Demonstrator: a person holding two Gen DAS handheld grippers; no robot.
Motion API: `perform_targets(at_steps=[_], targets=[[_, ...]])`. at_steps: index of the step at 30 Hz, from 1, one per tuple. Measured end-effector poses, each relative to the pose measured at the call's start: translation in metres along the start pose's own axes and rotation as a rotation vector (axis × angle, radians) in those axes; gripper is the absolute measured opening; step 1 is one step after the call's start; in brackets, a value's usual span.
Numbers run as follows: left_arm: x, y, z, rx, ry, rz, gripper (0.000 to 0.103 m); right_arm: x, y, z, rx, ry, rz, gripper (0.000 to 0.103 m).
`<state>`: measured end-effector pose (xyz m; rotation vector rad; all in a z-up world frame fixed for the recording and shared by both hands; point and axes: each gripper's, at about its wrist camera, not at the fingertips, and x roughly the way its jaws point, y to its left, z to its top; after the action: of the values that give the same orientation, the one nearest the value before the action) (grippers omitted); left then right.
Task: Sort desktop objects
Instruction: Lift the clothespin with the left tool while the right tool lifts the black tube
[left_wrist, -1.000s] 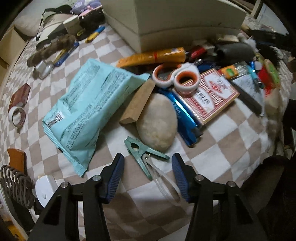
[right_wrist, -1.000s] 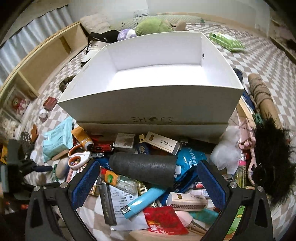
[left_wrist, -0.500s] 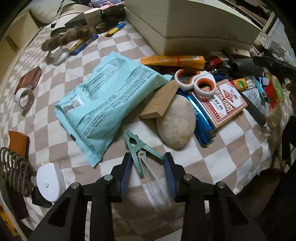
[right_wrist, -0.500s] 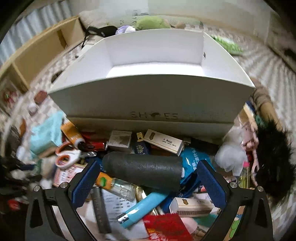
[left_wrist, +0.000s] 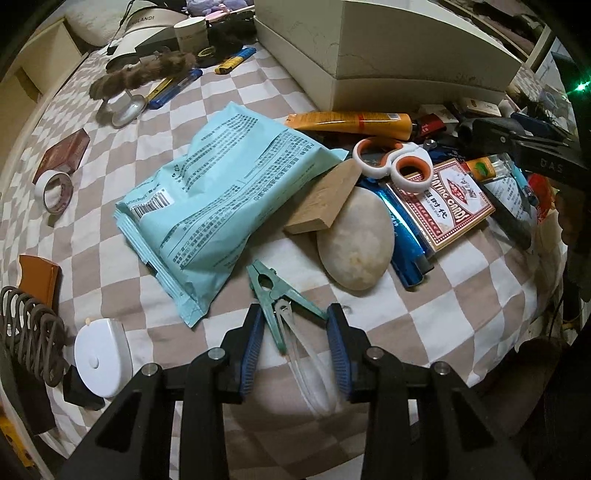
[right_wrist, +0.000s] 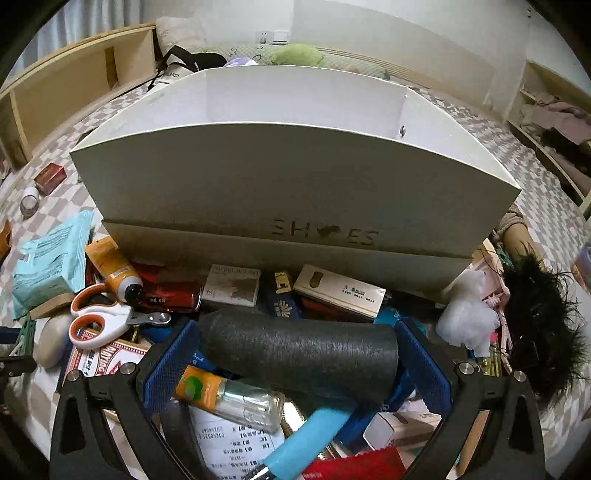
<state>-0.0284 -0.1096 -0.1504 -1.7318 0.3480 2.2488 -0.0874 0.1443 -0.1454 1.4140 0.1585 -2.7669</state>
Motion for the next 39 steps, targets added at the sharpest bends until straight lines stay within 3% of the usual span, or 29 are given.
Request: perform_targets(at_steps=[6,12,16,23,26,31,39], targets=[[-0.004,0.000,-0.003,-0.002,-0.003,0.003,0.035,0.000,0.003,-0.001,-0.017,-0.015,-0.007,0.103],[-0.012,0.005,0.000,-0.039,-0.026,0.000,0.035,-0.004,0.005,0.001,-0.083,0.026,0.075,0.103],[-0.022,0.007,0.002,-0.060,-0.056,-0.006,0.035,-0.012,-0.013,0.005,-0.035,0.063,0.183,0.075],[-0.030,-0.001,0.009,-0.052,-0.081,-0.023,0.035,-0.008,-0.057,0.011,0.166,0.208,0.503,0.069],[-0.032,-0.008,0.013,-0.035,-0.090,-0.029,0.035,-0.005,-0.064,0.005,0.235,0.243,0.593,0.069],[-0.036,-0.021,0.019,-0.007,-0.100,-0.040,0.035,0.012,-0.069,0.006,0.323,0.285,0.651,0.054],[-0.041,-0.040,0.033,0.023,-0.119,-0.061,0.035,0.002,-0.047,0.013,0.252,0.281,0.680,0.025]])
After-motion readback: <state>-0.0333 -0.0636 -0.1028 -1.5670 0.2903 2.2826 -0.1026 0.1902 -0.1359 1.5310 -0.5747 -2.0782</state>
